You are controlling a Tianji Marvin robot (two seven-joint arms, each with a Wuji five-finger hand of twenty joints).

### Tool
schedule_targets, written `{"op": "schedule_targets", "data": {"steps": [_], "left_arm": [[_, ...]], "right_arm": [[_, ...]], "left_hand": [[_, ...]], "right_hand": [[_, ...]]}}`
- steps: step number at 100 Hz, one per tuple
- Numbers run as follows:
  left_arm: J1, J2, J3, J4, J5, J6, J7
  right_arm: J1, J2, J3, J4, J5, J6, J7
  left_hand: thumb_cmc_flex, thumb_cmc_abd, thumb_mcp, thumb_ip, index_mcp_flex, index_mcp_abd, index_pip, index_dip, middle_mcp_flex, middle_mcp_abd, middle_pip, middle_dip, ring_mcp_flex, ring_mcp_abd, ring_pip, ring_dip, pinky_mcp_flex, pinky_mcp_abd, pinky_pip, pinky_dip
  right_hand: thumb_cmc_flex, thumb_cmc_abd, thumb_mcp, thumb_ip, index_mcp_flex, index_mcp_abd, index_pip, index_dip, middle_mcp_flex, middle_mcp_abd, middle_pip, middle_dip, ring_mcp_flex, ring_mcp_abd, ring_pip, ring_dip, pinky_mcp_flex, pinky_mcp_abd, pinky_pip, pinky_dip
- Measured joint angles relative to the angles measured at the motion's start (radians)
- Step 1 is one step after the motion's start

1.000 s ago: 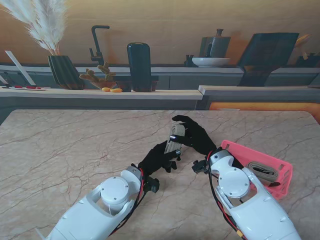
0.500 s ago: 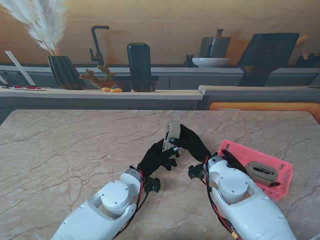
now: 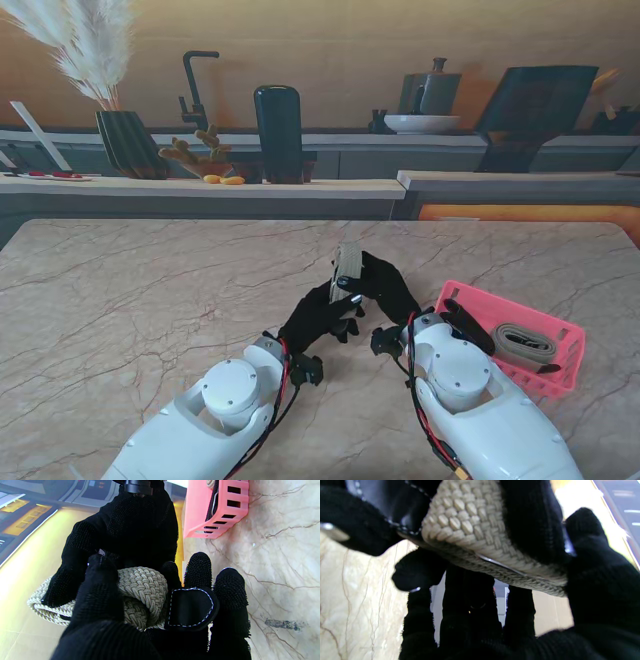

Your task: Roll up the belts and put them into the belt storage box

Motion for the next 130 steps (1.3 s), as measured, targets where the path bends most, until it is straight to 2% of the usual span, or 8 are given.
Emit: {"op": "schedule_targets", "data": {"steps": [17, 31, 41, 45, 60, 73, 86, 130], "left_arm": [[-0.014, 0.000, 0.002, 0.000, 0.031, 0.015, -0.011], [-0.023, 0.000, 0.005, 0.000, 0.094, 0.014, -0.010], [-0.022, 0.000, 0.002, -0.001, 0.068, 0.014, -0.005], [-0.020, 0.000, 0.000, -0.001, 0.066, 0.014, -0.001], [-0.006, 0.002, -0.019, -0.001, 0.070, 0.008, 0.002], [0.014, 0.010, -0.040, -0.014, 0.090, -0.005, 0.018], [0.043, 0.021, -0.083, -0.056, 0.160, -0.009, 0.035], [0.108, 0.073, -0.228, -0.166, 0.352, -0.009, 0.047]], "right_arm": [[-0.036, -0.014, 0.021, -0.054, 0.037, 0.012, -0.056], [-0.070, -0.027, 0.038, -0.122, 0.041, 0.011, -0.137], [-0.072, -0.031, 0.053, -0.141, -0.052, 0.003, -0.144], [-0.071, -0.031, 0.059, -0.146, -0.085, 0.002, -0.144], [-0.069, -0.031, 0.097, -0.191, -0.133, 0.004, -0.155], [-0.068, -0.023, 0.165, -0.235, -0.336, 0.010, -0.150], [-0.065, 0.011, 0.242, -0.257, -0.497, 0.035, -0.042], [-0.065, 0.152, 0.392, -0.284, -0.961, 0.086, 0.368]], "left_hand": [[-0.224, -0.065, 0.176, -0.006, 0.026, -0.123, -0.125, -0.117, -0.063, -0.013, -0.146, -0.183, -0.081, -0.002, -0.080, -0.009, -0.088, -0.002, -0.067, 0.000], [-0.284, -0.097, 0.177, -0.006, 0.026, -0.124, -0.188, -0.154, -0.193, -0.013, -0.249, -0.273, -0.216, -0.001, -0.274, -0.095, -0.201, -0.003, -0.282, -0.063], [-0.287, -0.120, 0.174, -0.006, 0.011, -0.102, -0.217, -0.178, -0.260, -0.012, -0.292, -0.311, -0.305, -0.001, -0.396, -0.171, -0.287, -0.003, -0.407, -0.113], [-0.287, -0.131, 0.173, -0.007, -0.030, -0.042, -0.253, -0.185, -0.276, -0.011, -0.309, -0.327, -0.328, -0.001, -0.432, -0.189, -0.309, -0.003, -0.440, -0.126], [-0.281, -0.108, 0.203, -0.002, -0.069, -0.031, -0.330, -0.229, -0.291, -0.010, -0.341, -0.369, -0.371, -0.001, -0.492, -0.241, -0.343, -0.004, -0.510, -0.144], [-0.283, -0.109, 0.204, -0.002, -0.085, -0.030, -0.347, -0.255, -0.293, 0.000, -0.353, -0.385, -0.392, -0.002, -0.517, -0.257, -0.360, -0.027, -0.557, -0.170], [-0.290, -0.109, 0.203, -0.002, -0.085, -0.030, -0.348, -0.265, -0.293, 0.000, -0.354, -0.394, -0.402, -0.012, -0.536, -0.268, -0.375, -0.064, -0.590, -0.194], [-0.296, -0.108, 0.190, -0.001, -0.085, -0.019, -0.357, -0.274, -0.285, 0.000, -0.364, -0.395, -0.402, -0.023, -0.543, -0.270, -0.382, -0.075, -0.610, -0.207]], "right_hand": [[0.010, -0.022, 0.042, -0.020, 0.022, 0.044, 0.001, -0.013, 0.009, 0.016, 0.000, 0.001, 0.009, 0.002, 0.062, 0.034, 0.002, 0.000, 0.005, 0.000], [0.024, -0.025, 0.079, -0.020, 0.032, 0.109, 0.008, -0.013, 0.077, -0.013, 0.128, 0.022, 0.028, 0.040, 0.083, 0.050, 0.017, 0.000, 0.024, 0.000], [0.024, -0.025, 0.079, -0.020, 0.032, 0.109, 0.008, -0.013, 0.077, -0.013, 0.134, 0.022, 0.028, 0.035, 0.096, 0.059, 0.027, 0.000, 0.035, 0.000], [0.024, -0.025, 0.079, -0.020, 0.032, 0.109, 0.008, -0.013, 0.077, -0.013, 0.135, 0.022, 0.051, 0.015, 0.145, 0.079, 0.028, 0.000, 0.038, 0.000], [0.021, -0.025, 0.073, -0.042, 0.033, 0.109, 0.026, -0.013, 0.083, -0.013, 0.189, 0.023, 0.064, 0.010, 0.199, 0.107, 0.040, 0.001, 0.053, 0.000], [0.019, -0.025, 0.061, -0.042, 0.033, 0.109, 0.041, -0.013, 0.088, -0.013, 0.205, 0.023, 0.068, 0.003, 0.244, 0.129, 0.048, 0.001, 0.072, 0.000], [0.018, -0.025, 0.058, -0.042, 0.033, 0.109, 0.043, -0.013, 0.088, -0.013, 0.216, 0.024, 0.109, 0.001, 0.324, 0.180, 0.075, 0.001, 0.119, 0.002], [0.018, -0.025, 0.025, -0.042, 0.052, 0.154, 0.080, -0.013, 0.099, 0.025, 0.313, 0.064, 0.128, 0.054, 0.584, 0.305, 0.137, -0.013, 0.307, 0.084]]}}
